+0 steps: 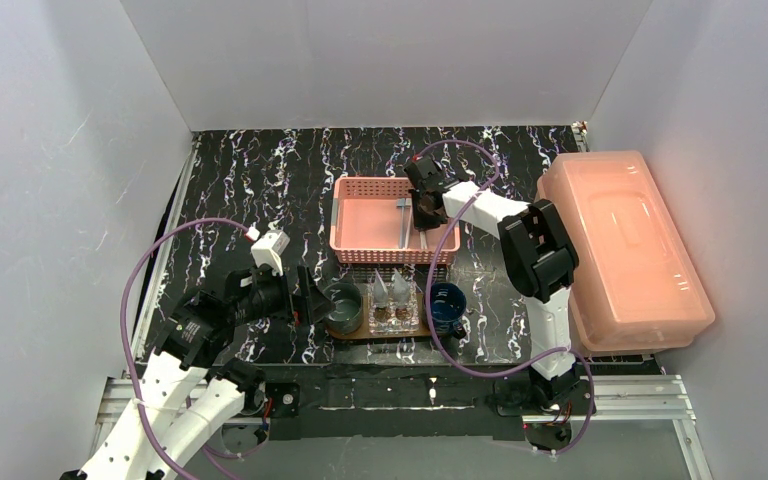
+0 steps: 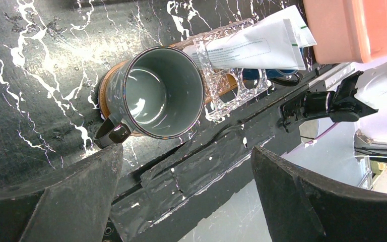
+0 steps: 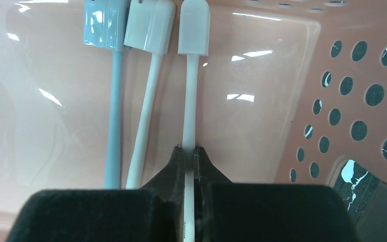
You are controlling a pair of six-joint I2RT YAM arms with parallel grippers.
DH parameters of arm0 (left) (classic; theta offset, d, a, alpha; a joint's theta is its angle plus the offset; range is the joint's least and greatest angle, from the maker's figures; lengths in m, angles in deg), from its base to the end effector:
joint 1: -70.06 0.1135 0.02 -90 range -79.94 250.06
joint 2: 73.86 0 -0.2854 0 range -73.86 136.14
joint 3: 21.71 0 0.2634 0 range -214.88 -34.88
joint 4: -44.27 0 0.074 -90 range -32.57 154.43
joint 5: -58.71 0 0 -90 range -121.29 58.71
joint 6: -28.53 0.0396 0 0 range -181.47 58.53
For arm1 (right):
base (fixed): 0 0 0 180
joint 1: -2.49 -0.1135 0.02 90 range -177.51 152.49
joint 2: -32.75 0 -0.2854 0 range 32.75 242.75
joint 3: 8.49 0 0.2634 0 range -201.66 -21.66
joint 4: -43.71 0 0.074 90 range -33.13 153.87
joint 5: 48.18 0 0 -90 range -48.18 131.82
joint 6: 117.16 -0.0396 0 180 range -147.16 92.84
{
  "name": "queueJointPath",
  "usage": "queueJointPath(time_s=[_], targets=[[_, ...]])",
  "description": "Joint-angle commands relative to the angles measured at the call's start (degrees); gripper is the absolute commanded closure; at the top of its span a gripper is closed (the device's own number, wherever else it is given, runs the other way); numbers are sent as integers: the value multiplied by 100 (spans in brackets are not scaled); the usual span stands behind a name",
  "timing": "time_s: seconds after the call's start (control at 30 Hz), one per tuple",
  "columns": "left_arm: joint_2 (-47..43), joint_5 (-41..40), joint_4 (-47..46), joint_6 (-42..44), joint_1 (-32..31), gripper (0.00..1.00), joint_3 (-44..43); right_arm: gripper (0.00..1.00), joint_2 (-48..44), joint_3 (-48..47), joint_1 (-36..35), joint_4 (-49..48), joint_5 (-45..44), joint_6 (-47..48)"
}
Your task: Prepare toiletry sets of a toothbrush and toothpaste on the tray
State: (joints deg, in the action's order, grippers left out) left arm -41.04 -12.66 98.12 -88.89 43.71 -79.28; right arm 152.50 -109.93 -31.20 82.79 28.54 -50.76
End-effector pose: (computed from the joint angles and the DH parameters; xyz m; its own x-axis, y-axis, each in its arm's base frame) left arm 0.0991 -0.0632 0.3242 -0.6957 -0.1424 -0.7041 0.3947 0.7432 -0.5403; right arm 0.3981 0.2544 0.1837 -0.8172 -0.0765 -0.5713 -0.1197 0.9921 0.0384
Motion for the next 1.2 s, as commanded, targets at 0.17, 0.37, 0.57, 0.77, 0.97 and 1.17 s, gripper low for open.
queueJointPath(time_s=[0.17, 0.37, 0.57, 0.77, 0.97, 1.17], targets=[[29, 53, -26, 96, 33, 2, 46, 99, -618, 436, 9, -486, 319, -66], [31, 44, -26, 96, 29, 2, 46, 99, -1245, 613, 7, -687, 329, 72], [10, 19, -26, 88, 32, 2, 46, 99, -1827, 809, 9, -847, 270, 157], [-9, 8, -26, 88, 32, 2, 48, 99, -2399, 1023, 8, -992, 296, 272], [12, 13, -26, 88, 33, 2, 50, 99, -3086, 1235, 4, -1011, 385, 378], [-1, 77, -26, 82, 31, 2, 39, 99, -3963, 1577, 4, -1120, 787, 367]])
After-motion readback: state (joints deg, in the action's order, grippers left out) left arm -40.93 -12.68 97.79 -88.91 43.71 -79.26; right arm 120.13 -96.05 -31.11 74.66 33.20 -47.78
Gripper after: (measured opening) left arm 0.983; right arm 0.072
